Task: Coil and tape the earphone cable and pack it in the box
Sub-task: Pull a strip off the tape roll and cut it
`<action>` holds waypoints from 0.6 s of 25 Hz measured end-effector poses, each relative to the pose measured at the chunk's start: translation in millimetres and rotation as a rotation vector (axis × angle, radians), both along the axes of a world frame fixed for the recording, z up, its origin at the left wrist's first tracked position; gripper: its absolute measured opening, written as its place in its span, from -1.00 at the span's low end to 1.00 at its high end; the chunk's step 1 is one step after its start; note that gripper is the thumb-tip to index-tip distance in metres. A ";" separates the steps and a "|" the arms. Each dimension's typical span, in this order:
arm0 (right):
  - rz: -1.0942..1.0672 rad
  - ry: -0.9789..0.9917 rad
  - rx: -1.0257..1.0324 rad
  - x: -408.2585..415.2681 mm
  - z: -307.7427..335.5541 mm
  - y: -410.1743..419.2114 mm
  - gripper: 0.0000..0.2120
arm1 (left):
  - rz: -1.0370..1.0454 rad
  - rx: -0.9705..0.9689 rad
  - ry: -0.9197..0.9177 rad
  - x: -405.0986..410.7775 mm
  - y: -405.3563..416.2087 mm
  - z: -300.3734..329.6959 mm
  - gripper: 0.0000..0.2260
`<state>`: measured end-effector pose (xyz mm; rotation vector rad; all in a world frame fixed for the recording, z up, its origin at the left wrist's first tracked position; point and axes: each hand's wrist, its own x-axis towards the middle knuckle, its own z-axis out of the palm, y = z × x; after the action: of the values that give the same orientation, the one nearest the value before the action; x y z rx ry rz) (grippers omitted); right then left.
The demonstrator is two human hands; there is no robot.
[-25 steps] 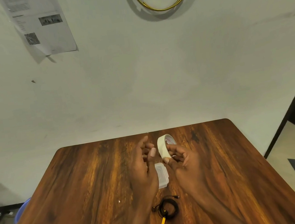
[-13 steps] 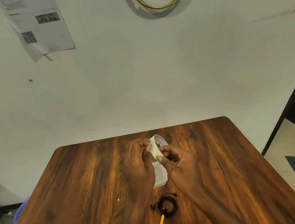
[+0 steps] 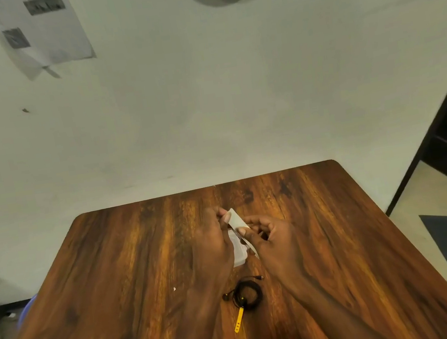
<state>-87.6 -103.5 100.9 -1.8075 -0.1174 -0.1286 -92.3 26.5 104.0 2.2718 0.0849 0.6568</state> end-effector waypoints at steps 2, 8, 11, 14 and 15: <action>0.021 0.032 -0.027 0.9 -11.2 -2.0 -0.80 | 0.001 0.024 0.077 0.4 -2.3 -7.1 -0.93; -0.218 0.203 -0.195 -1.3 -100.2 -43.6 -0.78 | 0.049 0.109 0.265 3.8 2.3 -21.2 -0.87; -0.040 0.364 -0.895 -13.6 -183.5 -94.8 -0.70 | 0.030 0.145 0.289 3.0 7.5 -25.2 -0.86; 0.083 0.351 -1.147 -19.8 -228.9 -118.0 -0.59 | 0.009 0.119 0.320 3.6 8.6 -20.6 -0.85; 0.087 0.332 -1.117 -16.6 -228.9 -122.4 -0.61 | 0.018 0.089 0.328 5.3 8.3 -19.6 -0.85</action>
<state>-104.2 -225.9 -128.1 -2.8968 -0.0222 0.3774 -87.0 34.8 84.4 2.4496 0.2380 0.2958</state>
